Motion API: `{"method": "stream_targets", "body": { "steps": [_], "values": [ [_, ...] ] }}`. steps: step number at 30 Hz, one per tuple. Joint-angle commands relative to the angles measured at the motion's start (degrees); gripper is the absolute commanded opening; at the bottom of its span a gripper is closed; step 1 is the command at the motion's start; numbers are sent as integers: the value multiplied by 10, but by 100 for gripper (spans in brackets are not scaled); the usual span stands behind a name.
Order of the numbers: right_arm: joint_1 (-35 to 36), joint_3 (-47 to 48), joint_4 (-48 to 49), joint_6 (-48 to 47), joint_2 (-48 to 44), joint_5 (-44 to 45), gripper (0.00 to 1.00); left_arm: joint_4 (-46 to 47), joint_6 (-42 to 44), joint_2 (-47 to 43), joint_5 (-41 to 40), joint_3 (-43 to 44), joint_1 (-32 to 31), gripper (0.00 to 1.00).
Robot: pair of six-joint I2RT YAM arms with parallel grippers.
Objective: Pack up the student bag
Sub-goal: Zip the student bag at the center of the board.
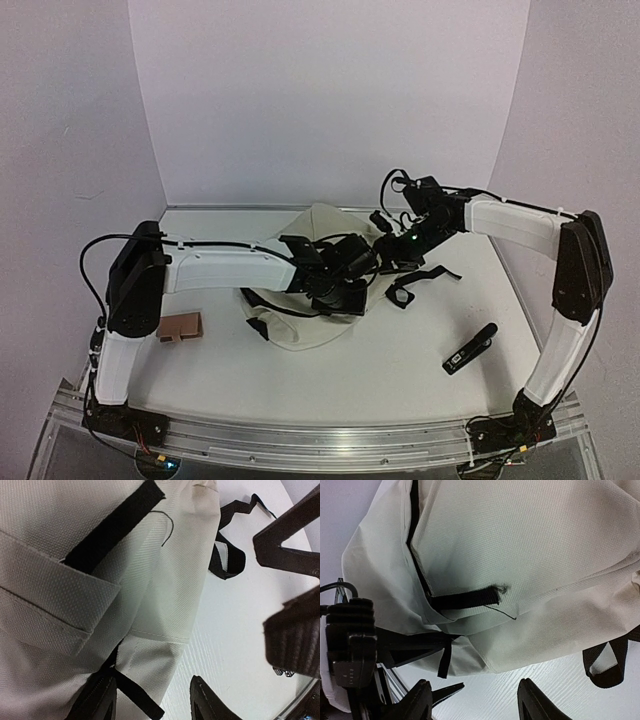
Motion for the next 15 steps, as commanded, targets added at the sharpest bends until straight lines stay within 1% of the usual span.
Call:
{"method": "stream_targets", "body": {
  "steps": [1,3,7,9,11,15],
  "values": [
    [-3,-7,14,5,9,-10,58,-39,-18,15,-7,38,2,48],
    [-3,-8,15,7,11,-13,58,-46,-19,20,-6,42,3,47],
    [-3,-8,15,7,10,-13,58,-48,-22,22,-3,43,5,39],
    [-3,-9,16,7,10,-14,58,-53,-26,22,-3,44,5,41],
    [-3,-9,17,8,11,-16,58,-60,-30,23,-4,44,5,46],
    [-3,-8,18,10,13,-21,58,-72,-41,25,-14,43,5,47]
  ]
}}
